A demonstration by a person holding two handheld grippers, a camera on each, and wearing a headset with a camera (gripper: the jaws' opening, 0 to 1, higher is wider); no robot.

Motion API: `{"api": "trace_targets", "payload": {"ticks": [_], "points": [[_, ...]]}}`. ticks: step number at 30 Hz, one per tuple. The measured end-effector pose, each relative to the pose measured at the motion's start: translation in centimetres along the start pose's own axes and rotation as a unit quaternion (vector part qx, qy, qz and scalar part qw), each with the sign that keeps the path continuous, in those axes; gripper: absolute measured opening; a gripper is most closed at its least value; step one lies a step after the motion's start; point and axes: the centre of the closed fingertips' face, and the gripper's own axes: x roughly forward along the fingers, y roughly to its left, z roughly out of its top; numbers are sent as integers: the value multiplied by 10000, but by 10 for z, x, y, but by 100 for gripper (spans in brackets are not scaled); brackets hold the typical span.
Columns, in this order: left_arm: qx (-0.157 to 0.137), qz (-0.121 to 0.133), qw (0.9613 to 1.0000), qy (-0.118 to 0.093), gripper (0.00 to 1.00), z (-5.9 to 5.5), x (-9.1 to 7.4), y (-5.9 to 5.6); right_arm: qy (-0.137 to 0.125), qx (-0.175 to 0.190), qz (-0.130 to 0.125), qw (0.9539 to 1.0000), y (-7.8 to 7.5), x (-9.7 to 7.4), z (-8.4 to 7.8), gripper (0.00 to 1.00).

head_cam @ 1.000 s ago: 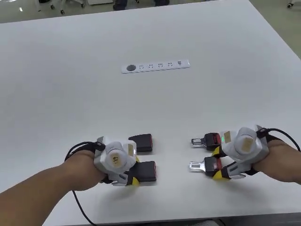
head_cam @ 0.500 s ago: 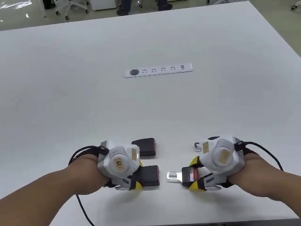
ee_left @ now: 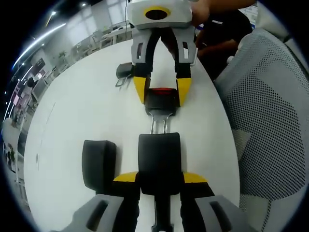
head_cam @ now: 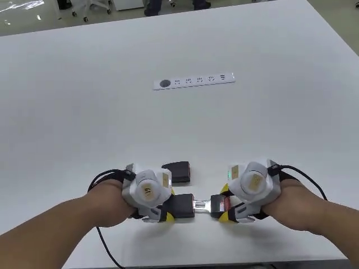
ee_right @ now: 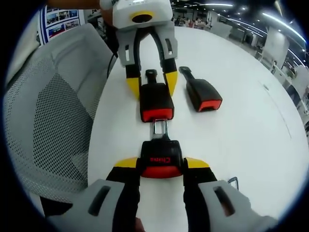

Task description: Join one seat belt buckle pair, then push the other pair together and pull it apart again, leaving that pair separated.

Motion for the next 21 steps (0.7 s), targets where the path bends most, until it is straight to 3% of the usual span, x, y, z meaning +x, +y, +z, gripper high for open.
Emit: {"api": "trace_targets", "payload": {"ticks": [4, 7, 15, 21], "points": [[4, -15, 10000, 2, 32, 0, 0, -1, 125, -376, -24, 9992, 0, 2, 4, 34], [41, -60, 10000, 47, 32, 1, 1, -1, 109, -427, -23, 9990, 4, 3, 8, 34], [78, -116, 9999, 26, 32, 2, 0, -1, -204, -30, 53, 9998, 2, 2, 9, 34], [147, -232, 9996, 93, 32, 4, 0, -2, -125, -24, 104, 9999, 3, 4, 13, 33]]}}
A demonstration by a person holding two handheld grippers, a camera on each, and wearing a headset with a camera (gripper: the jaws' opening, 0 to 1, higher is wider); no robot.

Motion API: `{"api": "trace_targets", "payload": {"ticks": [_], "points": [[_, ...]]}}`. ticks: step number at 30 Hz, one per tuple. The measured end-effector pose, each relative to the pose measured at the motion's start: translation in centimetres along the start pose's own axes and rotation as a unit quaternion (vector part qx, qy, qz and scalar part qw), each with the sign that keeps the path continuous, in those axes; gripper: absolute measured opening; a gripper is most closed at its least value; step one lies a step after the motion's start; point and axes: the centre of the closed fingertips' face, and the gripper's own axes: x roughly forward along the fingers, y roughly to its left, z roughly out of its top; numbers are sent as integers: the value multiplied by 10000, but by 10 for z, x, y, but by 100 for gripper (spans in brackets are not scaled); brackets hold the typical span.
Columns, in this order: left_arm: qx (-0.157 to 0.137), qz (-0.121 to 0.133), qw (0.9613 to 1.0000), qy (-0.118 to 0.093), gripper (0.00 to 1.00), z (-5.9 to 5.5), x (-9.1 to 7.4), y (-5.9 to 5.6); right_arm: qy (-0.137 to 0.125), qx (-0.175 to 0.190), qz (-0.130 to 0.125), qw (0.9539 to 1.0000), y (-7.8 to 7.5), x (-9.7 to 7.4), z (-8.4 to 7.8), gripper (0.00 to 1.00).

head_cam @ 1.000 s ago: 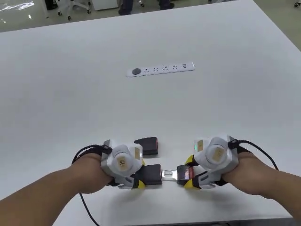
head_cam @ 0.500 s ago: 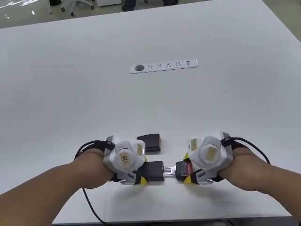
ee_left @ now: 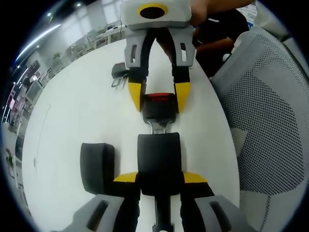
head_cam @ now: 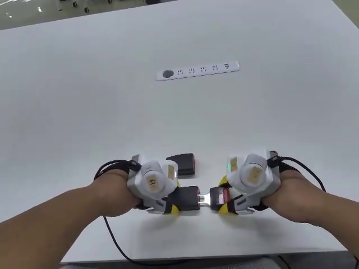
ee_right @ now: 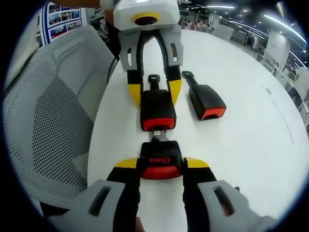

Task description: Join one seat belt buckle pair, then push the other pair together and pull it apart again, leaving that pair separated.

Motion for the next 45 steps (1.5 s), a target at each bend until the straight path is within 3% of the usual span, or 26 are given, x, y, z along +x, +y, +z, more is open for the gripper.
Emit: {"api": "trace_targets", "payload": {"ticks": [15, 19, 27, 29, 30, 37, 40, 42, 45], "points": [[-105, 13, 9999, -35, 31, -5, 1, 2, -32, 31, 55, 10000, -1, 7, 5, 32], [-48, -39, 10000, 12, 31, -5, 3, 2, -44, -57, 17, 10000, 1, 13, 13, 32], [27, -56, 10000, 50, 31, -5, 3, 2, -102, 120, -6, 9999, 2, 14, 13, 32], [46, -60, 10000, 64, 31, -4, 3, 1, -124, 179, -43, 9998, 1, 14, 13, 32], [50, -68, 9999, 90, 31, -5, 3, 2, -139, 303, -182, 9993, -4, 15, 12, 32], [48, -150, 9998, 141, 32, -3, 4, 4, -41, 164, -119, 9998, -4, 13, 9, 32], [-163, -96, 9997, 125, 32, -4, 3, 4, 18, 116, -120, 9999, -3, 13, 8, 32], [-96, -44, 9998, 186, 31, -2, 2, 3, 286, -96, -115, 9995, -1, 12, 4, 32], [-88, -46, 9998, 183, 31, -1, 1, 1, 318, -159, -84, 9993, 0, 12, 6, 32]]}}
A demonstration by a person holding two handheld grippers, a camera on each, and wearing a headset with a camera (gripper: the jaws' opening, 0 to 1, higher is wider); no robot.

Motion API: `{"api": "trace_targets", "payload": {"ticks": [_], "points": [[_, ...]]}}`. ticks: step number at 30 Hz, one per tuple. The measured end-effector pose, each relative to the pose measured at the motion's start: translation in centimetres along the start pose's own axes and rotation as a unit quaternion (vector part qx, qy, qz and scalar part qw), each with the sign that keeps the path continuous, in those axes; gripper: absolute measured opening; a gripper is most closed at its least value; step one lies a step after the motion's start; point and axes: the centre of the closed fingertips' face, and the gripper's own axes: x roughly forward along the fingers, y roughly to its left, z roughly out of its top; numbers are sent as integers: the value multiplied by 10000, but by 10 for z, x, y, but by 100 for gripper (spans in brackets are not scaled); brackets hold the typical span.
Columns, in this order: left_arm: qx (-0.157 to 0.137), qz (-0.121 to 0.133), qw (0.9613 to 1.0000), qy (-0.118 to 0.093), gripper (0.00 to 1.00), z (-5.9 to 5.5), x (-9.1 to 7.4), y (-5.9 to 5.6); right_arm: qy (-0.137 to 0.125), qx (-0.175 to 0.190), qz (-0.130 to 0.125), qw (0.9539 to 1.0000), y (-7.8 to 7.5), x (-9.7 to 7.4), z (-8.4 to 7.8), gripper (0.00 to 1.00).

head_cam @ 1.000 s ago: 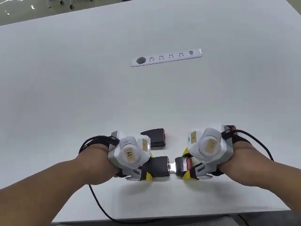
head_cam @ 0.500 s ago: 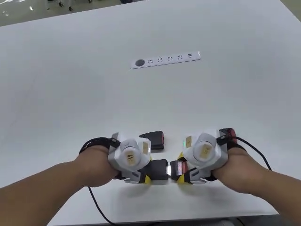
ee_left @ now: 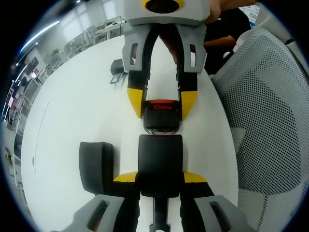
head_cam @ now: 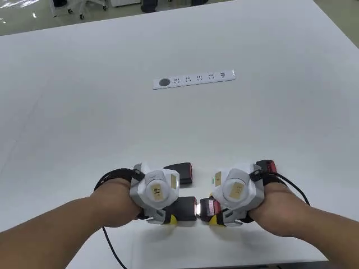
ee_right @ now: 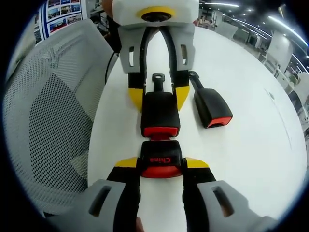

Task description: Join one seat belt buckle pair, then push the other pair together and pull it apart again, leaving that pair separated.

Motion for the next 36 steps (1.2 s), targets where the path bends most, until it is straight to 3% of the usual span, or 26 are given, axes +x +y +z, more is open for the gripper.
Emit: {"api": "trace_targets", "payload": {"ticks": [15, 19, 36], "points": [[-99, -12, 9999, -61, 31, -1, -1, -1, 21, 75, 38, 10000, 1, 0, 0, 32], [-221, -103, 9997, 7, 32, -3, 1, 2, -57, 273, -26, 9996, 3, 0, 2, 33], [-51, -76, 9999, 109, 33, -7, 2, 2, -4, 297, -205, 9993, 5, 1, 3, 34]]}}
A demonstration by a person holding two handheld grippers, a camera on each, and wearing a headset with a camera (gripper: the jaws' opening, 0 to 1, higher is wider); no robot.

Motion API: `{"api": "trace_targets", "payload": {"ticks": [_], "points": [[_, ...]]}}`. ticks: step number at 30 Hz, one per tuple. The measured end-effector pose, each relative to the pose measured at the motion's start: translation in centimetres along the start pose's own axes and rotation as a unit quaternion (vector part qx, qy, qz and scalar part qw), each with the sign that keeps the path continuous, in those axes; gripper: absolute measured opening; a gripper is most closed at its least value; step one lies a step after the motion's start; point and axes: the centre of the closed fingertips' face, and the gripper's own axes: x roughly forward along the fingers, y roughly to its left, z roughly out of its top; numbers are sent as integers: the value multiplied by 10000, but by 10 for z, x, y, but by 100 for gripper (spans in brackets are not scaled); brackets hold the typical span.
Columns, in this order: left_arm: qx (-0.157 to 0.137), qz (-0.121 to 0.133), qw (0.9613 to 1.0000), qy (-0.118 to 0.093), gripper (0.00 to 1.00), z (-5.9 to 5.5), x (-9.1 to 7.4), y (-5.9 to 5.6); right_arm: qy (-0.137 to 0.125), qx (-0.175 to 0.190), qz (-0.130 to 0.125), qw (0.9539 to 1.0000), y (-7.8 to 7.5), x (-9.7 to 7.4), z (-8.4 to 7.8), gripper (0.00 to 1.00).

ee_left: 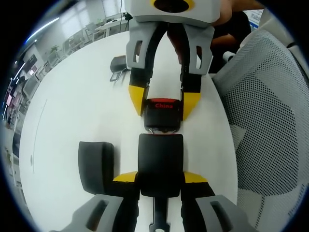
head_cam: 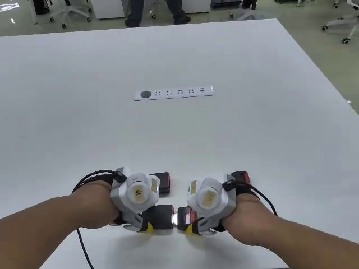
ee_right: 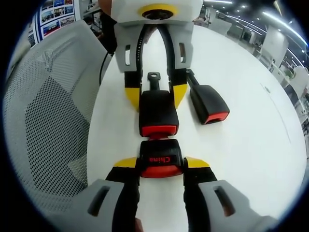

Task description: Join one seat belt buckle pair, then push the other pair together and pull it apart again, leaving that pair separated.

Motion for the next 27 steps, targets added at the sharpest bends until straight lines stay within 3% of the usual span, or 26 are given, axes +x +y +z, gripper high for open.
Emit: {"api": "trace_targets", "payload": {"ticks": [7, 14, 17, 19, 21, 25, 27], "points": [[-97, 94, 9999, 24, 34, 0, -2, 1, 5, 177, 46, 9998, -1, 1, -2, 35], [-436, 135, 9989, 130, 35, -1, -1, -1, 50, -24, 25, 10000, -2, 1, -3, 36], [-523, 114, 9985, 151, 36, -3, -3, -2, 91, -76, -5, 9999, -2, -3, -6, 42], [-731, 216, 9971, 5, 37, -3, -10, 3, 53, -24, -31, 10000, -5, -9, -8, 41], [-866, 251, 9958, -137, 39, -2, -16, 7, -210, 201, -67, 9996, -12, -16, -7, 42], [-1178, 216, 9910, -600, 42, 13, -37, 10, -454, 322, -123, 9984, -21, -44, -9, 42], [-1219, 270, 9899, -669, 42, 15, -44, 17, -522, 386, -161, 9978, -30, -52, -14, 42]]}}
